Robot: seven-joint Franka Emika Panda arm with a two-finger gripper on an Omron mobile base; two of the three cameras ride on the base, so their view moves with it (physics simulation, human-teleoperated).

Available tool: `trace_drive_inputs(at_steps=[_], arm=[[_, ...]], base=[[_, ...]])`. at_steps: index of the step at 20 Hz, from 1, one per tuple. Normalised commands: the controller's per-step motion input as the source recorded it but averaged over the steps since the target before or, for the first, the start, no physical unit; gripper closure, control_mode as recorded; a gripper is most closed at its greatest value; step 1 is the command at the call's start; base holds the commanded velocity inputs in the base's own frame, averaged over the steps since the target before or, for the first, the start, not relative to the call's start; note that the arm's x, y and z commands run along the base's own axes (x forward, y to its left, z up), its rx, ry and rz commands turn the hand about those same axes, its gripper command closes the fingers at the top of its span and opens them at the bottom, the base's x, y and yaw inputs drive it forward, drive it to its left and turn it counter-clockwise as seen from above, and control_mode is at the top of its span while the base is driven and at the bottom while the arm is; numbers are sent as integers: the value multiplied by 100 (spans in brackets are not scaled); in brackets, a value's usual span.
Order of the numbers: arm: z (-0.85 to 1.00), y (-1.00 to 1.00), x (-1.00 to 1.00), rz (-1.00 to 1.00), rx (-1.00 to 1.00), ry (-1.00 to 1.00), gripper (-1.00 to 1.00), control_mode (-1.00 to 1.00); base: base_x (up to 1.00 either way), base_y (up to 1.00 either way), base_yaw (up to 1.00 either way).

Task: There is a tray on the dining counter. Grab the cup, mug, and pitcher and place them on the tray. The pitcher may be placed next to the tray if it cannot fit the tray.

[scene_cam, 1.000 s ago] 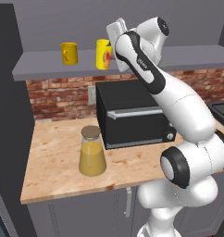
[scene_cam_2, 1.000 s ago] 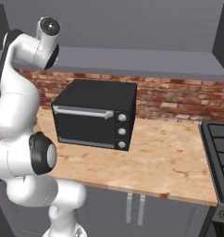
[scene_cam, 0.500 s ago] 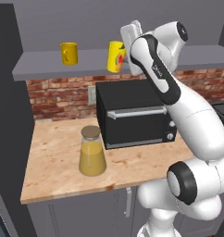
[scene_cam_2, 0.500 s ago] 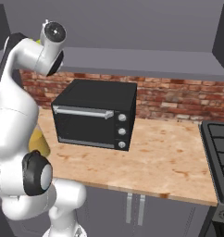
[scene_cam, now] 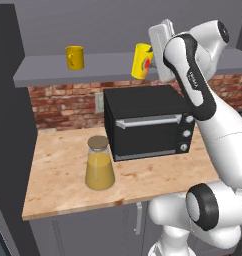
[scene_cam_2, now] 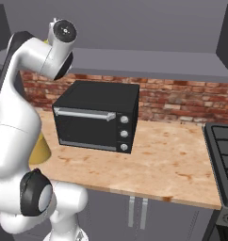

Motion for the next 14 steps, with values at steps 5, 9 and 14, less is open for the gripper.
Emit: trace_drive_inputs(at_steps=[5, 9, 14], arm=[[1, -45, -52, 0, 0, 5, 100, -100], [0, -39, -53, 0, 0, 5, 100, -100], [0, -33, -50, 0, 0, 4, 100, -100]], base=[[0, 0, 0], [0, 0, 0], [0, 0, 0]])
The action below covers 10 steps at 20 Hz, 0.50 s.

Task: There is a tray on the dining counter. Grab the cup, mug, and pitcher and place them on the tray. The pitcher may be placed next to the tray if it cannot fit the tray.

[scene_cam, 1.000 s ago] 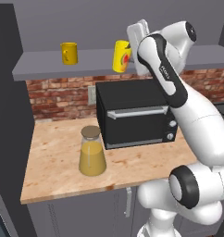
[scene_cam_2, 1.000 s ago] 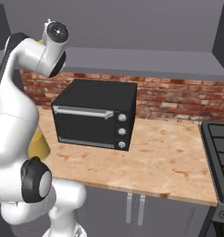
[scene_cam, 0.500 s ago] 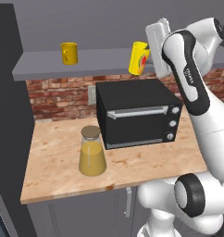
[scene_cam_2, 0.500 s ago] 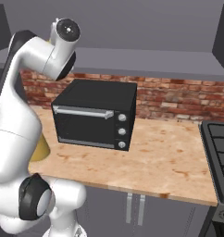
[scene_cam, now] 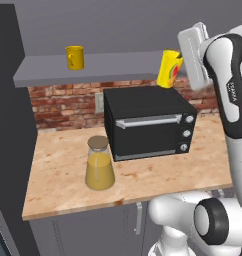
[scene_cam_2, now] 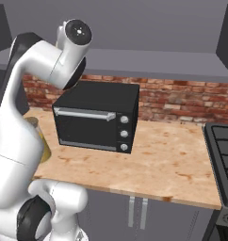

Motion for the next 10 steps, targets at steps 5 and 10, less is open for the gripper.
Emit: trace_drive_inputs(at_steps=[5, 10], arm=[[0, -22, -48, 0, 0, 5, 100, -100], [0, -11, -46, 0, -3, 5, 100, -100]], base=[[0, 0, 0], [0, 0, 0]])
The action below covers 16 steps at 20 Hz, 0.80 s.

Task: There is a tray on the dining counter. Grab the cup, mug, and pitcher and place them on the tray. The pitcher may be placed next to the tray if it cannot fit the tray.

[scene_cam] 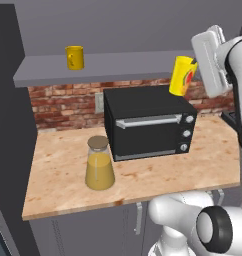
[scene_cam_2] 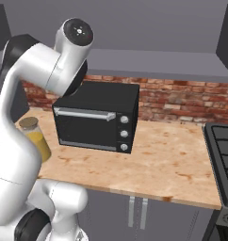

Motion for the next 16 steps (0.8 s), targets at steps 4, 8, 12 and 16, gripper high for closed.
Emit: trace_drive_inputs(at_steps=[4, 8, 12, 16], arm=[[0, -11, -48, 0, -2, 5, 100, -100], [-2, -17, -48, 0, -1, 1, 100, -100], [0, -12, -30, 0, -6, 0, 100, -100], [-7, -7, -24, 0, -11, 0, 100, -100]], base=[[0, 0, 0], [0, 0, 0], [0, 0, 0], [0, 0, 0]])
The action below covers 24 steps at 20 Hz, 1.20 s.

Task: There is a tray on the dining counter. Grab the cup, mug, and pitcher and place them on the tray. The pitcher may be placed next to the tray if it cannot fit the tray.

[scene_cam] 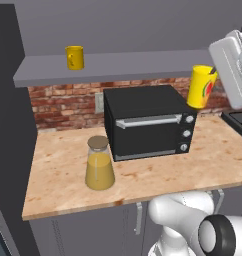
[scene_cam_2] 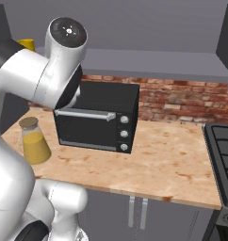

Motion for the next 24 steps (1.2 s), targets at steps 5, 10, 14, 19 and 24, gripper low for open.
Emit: trace_drive_inputs(at_steps=[5, 10, 14, 19, 24], arm=[[-8, -12, -25, 0, -7, 0, 100, -100], [-2, -9, -26, 0, 0, 0, 100, -100], [0, -5, -19, 0, 0, 1, 100, -100], [0, -1, -13, 0, 0, 0, 100, 100], [0, 0, 0, 0, 0, 0, 100, 100]], base=[[0, 0, 0], [0, 0, 0], [0, 0, 0], [-8, -1, 0], [-64, -22, 0]])
